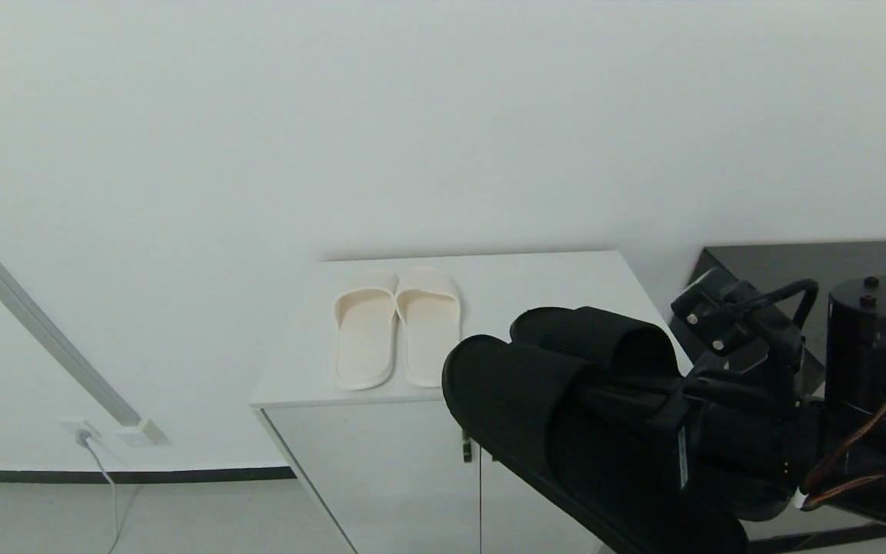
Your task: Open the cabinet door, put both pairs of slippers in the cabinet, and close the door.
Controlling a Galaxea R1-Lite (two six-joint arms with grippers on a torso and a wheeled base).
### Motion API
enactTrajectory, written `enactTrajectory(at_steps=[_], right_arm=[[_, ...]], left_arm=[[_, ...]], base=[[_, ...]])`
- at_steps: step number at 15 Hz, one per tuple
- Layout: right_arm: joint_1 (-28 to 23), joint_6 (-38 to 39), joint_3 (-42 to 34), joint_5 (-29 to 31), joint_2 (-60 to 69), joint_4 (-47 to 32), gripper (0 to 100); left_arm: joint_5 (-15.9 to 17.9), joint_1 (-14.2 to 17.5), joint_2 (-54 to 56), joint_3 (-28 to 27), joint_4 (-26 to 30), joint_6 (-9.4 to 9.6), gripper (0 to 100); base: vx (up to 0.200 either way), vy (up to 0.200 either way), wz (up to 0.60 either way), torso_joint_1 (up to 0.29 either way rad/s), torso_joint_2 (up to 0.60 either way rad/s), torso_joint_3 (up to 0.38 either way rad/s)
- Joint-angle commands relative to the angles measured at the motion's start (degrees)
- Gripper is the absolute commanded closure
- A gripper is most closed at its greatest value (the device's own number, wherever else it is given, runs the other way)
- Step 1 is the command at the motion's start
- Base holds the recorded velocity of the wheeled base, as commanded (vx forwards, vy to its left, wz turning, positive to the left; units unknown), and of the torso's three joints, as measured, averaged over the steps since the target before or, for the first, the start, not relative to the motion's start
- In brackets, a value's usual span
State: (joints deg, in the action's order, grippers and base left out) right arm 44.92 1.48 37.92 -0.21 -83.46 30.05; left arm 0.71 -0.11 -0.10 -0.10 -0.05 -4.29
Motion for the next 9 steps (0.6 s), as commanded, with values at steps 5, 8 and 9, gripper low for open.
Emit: enactTrajectory(at_steps=[5,8,9], right_arm=[[0.0,0.0,-1.2,-1.3,0.0,0.4,100],[0.2,0.0,-2.2,-1.6,0.5,0.7,100],[0.1,0.0,-2.2,-1.6,0.5,0.7,100]], left_arm=[[0.0,0.0,-0.1,0.0,0.0,-0.1,100],[0.0,0.0,-0.1,0.0,0.0,-0.02,100],[0.0,0.0,-0.1,0.0,0.0,-0.02,100]], base=[[-0.04,0.0,0.0,0.0,0.0,0.0],[0.0,0.0,0.0,0.0,0.0,0.0],[0.0,0.0,0.0,0.0,0.0,0.0]])
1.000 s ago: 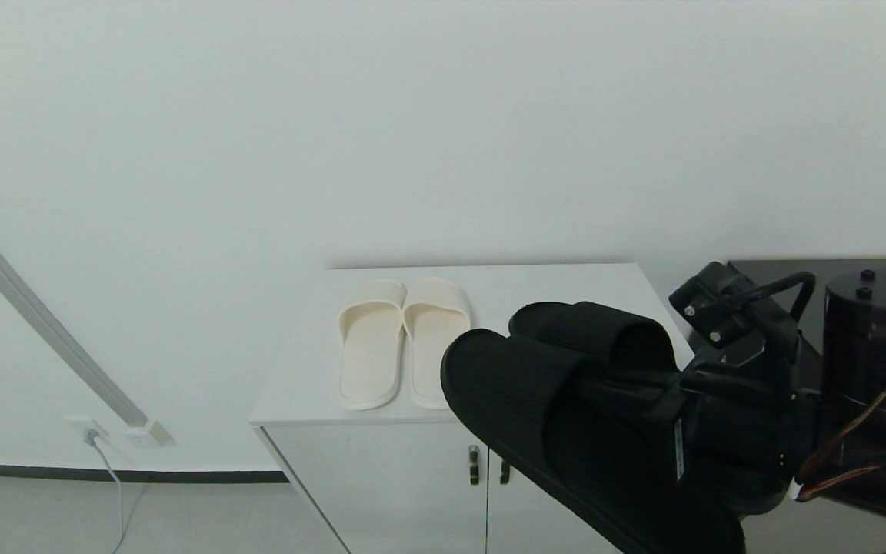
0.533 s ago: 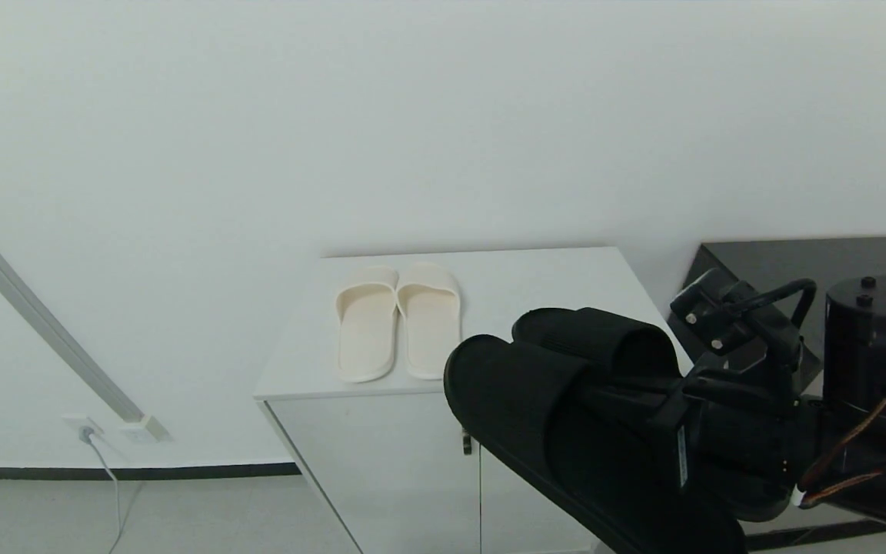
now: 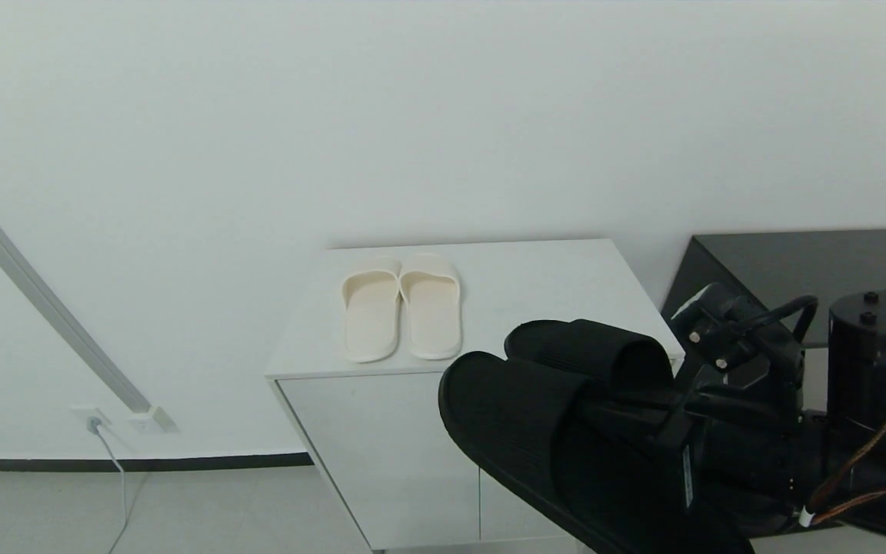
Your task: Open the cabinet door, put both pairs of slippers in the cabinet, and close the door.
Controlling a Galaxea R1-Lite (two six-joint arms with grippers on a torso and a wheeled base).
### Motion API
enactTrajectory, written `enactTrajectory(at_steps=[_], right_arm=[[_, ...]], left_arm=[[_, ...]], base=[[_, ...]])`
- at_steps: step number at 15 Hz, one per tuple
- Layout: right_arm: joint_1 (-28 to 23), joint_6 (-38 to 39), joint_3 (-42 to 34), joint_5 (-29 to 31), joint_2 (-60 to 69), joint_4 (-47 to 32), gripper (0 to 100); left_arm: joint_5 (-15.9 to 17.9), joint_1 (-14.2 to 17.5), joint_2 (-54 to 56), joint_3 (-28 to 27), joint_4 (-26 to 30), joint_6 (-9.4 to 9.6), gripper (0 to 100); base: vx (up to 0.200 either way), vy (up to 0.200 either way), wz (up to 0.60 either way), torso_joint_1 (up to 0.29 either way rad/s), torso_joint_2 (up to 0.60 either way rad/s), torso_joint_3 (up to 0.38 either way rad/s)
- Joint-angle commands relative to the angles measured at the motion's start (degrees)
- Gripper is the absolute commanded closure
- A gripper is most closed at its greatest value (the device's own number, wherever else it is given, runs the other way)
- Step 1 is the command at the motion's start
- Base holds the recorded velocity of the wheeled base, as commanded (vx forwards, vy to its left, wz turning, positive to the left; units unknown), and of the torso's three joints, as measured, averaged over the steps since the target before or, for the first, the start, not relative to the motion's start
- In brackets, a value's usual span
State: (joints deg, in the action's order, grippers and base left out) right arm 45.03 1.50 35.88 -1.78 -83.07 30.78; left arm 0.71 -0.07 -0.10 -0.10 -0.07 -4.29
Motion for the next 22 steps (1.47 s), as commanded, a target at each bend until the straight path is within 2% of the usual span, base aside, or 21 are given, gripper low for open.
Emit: enactTrajectory(at_steps=[1,11,22], right_arm=[[0.1,0.0,-0.3,-0.1,0.1,-0.1,100],[1.5,0.0,-1.7,-0.2,-0.3,1.0,100],[2.1,-0.1,-2.1,-1.1,-0.1,1.2,100]], left_arm=[[0.0,0.0,-0.1,0.0,0.0,-0.1,100],[0.1,0.0,-0.1,0.0,0.0,-0.02,100],[0.0,0.0,-0.1,0.0,0.0,-0.02,100]], base=[[0.0,0.0,0.0,0.0,0.0,0.0],[0.0,0.0,0.0,0.0,0.0,0.0],[0.0,0.0,0.0,-0.155,0.36,0.199]])
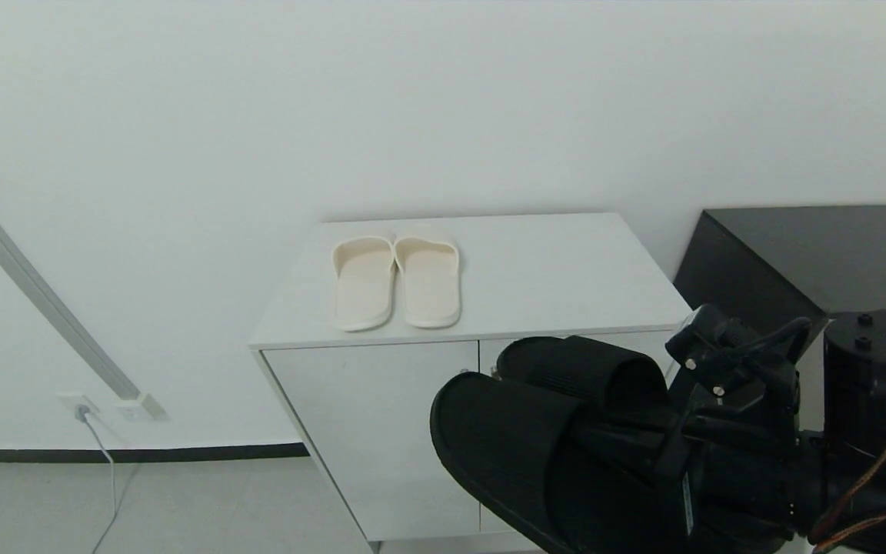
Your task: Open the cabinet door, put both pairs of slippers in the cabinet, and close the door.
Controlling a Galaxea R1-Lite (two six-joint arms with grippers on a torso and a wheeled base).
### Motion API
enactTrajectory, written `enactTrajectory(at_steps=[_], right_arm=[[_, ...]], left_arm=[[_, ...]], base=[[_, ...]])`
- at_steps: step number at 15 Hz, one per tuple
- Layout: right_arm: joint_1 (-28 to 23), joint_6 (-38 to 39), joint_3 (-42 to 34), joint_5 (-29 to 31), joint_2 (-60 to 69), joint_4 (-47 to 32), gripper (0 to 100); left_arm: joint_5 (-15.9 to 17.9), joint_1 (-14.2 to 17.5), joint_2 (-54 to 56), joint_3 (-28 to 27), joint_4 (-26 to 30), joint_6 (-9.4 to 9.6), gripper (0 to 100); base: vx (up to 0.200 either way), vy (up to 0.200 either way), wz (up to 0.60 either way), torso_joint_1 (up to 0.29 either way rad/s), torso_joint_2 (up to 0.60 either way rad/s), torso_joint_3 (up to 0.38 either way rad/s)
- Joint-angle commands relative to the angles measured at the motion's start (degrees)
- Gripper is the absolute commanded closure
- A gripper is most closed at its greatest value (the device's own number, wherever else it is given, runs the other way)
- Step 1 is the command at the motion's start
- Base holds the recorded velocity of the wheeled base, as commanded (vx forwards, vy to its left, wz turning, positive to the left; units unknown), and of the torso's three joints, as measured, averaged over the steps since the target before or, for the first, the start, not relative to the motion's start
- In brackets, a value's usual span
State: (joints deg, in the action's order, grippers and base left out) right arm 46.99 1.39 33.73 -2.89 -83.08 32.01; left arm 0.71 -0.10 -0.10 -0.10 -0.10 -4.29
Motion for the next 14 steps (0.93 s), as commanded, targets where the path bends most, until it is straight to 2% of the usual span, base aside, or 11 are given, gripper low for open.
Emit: enactTrajectory(at_steps=[1,14], right_arm=[[0.5,0.0,-0.1,0.0,-0.2,0.0,100],[0.6,-1.0,-1.7,-0.1,-0.3,0.5,100]], left_arm=[[0.0,0.0,-0.1,0.0,0.0,-0.02,100],[0.1,0.0,-0.1,0.0,0.0,-0.02,100]], base=[[0.0,0.0,0.0,-0.212,0.47,0.266],[0.0,0.0,0.0,-0.21,0.53,0.318]])
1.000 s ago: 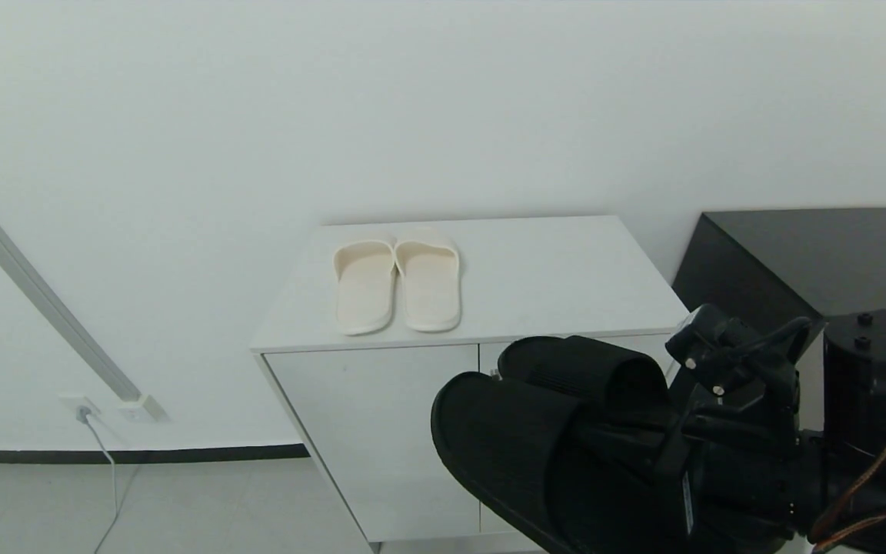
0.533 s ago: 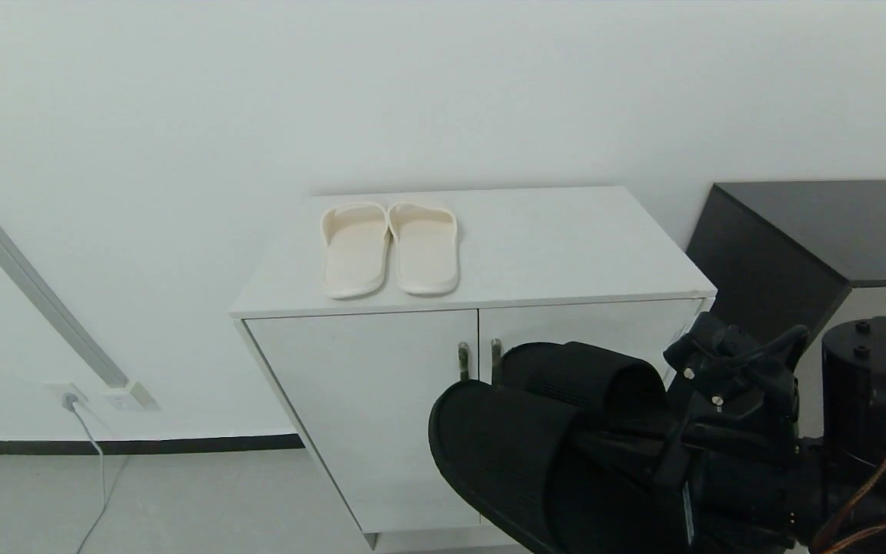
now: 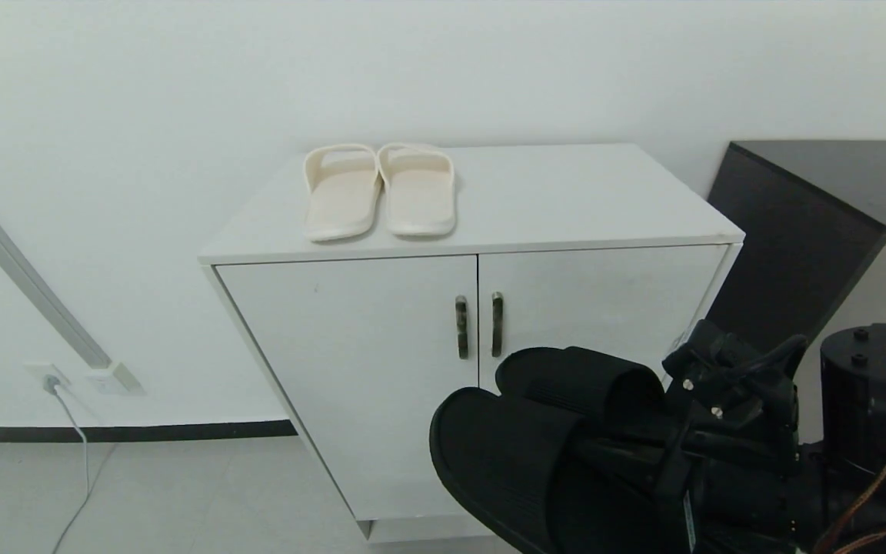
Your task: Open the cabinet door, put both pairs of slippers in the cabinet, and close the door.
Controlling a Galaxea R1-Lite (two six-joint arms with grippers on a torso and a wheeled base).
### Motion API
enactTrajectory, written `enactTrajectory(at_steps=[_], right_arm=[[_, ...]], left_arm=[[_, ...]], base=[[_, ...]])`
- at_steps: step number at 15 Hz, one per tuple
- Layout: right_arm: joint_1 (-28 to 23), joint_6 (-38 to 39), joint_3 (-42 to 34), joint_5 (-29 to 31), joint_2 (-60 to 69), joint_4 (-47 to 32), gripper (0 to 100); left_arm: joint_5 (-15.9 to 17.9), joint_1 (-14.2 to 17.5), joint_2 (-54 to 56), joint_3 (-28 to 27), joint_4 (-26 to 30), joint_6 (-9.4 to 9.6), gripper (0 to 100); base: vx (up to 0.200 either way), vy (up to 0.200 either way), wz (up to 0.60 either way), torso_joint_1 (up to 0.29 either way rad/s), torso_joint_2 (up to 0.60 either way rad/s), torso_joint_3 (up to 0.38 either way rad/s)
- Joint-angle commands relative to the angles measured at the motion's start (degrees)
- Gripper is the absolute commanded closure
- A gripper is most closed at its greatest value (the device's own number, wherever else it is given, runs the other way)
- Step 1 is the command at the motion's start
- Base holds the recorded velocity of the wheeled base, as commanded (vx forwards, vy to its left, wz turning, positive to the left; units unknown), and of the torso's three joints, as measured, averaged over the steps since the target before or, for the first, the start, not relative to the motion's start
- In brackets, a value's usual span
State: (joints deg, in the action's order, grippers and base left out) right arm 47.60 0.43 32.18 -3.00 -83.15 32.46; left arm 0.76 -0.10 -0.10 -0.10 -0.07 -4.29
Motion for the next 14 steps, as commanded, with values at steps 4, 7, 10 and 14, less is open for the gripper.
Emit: enactTrajectory(at_steps=[4,7,10,14], right_arm=[[0.0,-0.1,-0.5,-0.1,-0.3,0.1,100],[0.0,-0.1,-0.5,-0.1,-0.3,0.1,100],[0.0,-0.1,-1.0,-0.1,-0.4,0.1,100],[0.0,-0.1,-1.1,-0.1,-0.9,0.1,100]], left_arm=[[0.0,0.0,-0.1,0.0,0.0,-0.02,0],[0.0,0.0,-0.1,0.0,0.0,-0.02,0],[0.0,0.0,-0.1,0.0,0.0,-0.02,0],[0.0,0.0,-0.1,0.0,0.0,-0.02,0]], base=[[0.0,0.0,0.0,-0.162,0.49,0.32],[0.0,0.0,0.0,-0.142,0.47,0.331],[0.0,0.0,0.0,-0.105,0.46,0.344],[0.0,0.0,0.0,-0.068,0.45,0.378]])
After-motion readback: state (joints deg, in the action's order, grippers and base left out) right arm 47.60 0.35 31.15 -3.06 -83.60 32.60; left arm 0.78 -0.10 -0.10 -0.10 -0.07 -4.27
